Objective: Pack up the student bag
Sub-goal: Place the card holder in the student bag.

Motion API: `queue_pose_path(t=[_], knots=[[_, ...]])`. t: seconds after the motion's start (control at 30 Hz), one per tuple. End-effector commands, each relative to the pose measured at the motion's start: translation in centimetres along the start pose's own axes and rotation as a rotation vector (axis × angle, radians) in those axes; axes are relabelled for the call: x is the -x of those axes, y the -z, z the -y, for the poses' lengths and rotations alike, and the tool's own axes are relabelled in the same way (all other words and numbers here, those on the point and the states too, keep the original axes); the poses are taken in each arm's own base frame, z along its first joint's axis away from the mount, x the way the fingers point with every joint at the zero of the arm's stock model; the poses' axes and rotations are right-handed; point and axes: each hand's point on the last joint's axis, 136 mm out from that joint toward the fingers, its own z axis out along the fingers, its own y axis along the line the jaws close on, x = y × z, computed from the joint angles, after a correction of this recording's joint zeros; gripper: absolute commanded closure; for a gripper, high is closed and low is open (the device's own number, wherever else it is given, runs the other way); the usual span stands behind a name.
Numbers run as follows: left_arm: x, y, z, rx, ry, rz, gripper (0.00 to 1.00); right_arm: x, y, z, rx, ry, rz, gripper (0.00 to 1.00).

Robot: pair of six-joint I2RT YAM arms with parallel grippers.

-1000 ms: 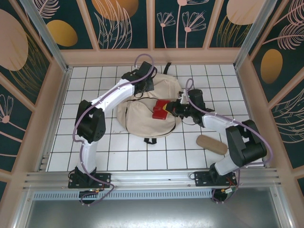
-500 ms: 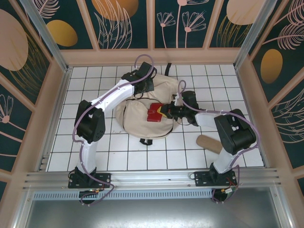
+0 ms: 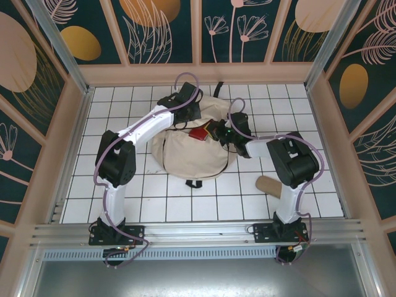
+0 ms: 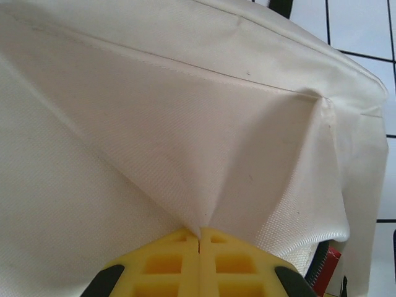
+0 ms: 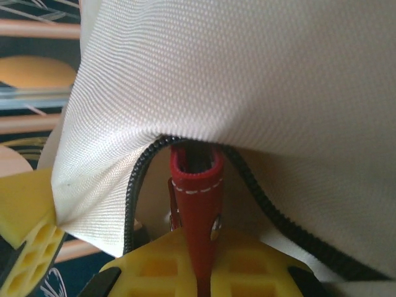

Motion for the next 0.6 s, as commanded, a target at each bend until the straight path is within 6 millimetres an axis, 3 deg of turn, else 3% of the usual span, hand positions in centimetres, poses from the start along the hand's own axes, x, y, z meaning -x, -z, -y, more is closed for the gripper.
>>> queue_pose_path(t=[0.0,0.17,0.33,0.47,0.57], knots=[[2.0,2.0,1.9,-0.091,0.023,0.032,1.0,3.8,-0.8,-3.5,0.098,-0.017,0.208,0.98],[2.8,1.3,1.9,-0.114,0.037,0.011,1.0,4.9,-2.8,-4.3,0.119,-0.012,0.251,0.97],[3.2,0.8,0.9,-0.098,0.034,-0.004,1.0,6.5,-3.2,-4.4,0.175,-0.061,0.299,0.97],[3.1,0.3,0.2,-0.088,0.037,-0.016,1.0,5.6,-4.6,-5.0,0.178,-0.093,0.281,0.94],[3.0,0.2,-0.2,-0.084,0.044,-0.017,1.0,4.5,-5.8,-4.5,0.125,-0.102,0.231,0.81]])
